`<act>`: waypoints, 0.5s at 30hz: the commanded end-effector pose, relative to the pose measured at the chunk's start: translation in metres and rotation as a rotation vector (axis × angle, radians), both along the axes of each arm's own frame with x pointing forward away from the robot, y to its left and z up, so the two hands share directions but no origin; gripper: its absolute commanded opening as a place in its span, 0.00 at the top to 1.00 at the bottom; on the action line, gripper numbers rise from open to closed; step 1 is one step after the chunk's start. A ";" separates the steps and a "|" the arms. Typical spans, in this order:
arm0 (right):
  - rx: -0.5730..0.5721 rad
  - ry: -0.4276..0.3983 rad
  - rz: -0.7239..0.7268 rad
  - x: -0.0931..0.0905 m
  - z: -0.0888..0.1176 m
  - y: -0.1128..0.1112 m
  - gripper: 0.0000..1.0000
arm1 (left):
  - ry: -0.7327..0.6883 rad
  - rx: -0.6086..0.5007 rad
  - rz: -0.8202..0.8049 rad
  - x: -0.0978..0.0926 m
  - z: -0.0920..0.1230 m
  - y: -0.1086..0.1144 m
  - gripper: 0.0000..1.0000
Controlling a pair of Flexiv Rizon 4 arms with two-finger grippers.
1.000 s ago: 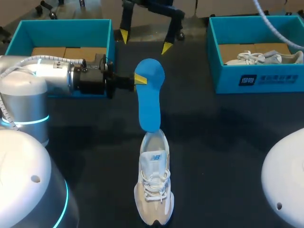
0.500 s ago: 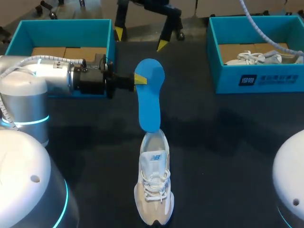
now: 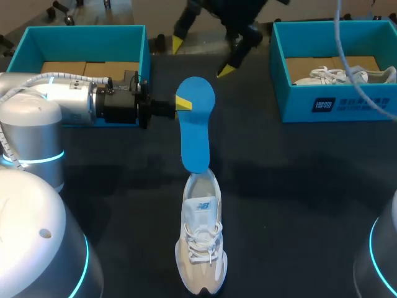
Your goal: Take the shoe out of the shoebox, open the shoe tongue, remove and reinsert the insole, then place the shoe into the shoebox
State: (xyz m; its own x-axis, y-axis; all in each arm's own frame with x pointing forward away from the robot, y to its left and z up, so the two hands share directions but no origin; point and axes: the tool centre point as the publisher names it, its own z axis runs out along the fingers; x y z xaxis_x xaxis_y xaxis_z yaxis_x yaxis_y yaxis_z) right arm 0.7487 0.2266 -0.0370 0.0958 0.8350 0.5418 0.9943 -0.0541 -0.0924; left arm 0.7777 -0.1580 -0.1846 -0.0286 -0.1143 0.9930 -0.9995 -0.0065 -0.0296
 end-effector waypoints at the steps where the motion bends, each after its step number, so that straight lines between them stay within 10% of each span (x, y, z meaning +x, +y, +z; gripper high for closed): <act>1: 0.320 -0.045 -0.021 -0.004 -0.010 -0.009 0.00 | 0.000 0.002 -0.001 0.000 0.000 0.001 1.00; 15: 0.512 -0.145 -0.046 -0.016 -0.047 -0.020 0.00 | 0.000 0.002 -0.001 0.000 0.000 0.001 1.00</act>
State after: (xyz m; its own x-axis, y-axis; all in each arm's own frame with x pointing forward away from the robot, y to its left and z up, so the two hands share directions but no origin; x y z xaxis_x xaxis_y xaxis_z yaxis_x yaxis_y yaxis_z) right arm 0.7397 0.2123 -0.0764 0.0411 0.7254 0.6871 0.9976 -0.0686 0.0127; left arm 0.7777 -0.1581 -0.1845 -0.0284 -0.1151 0.9929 -0.9995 -0.0064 -0.0293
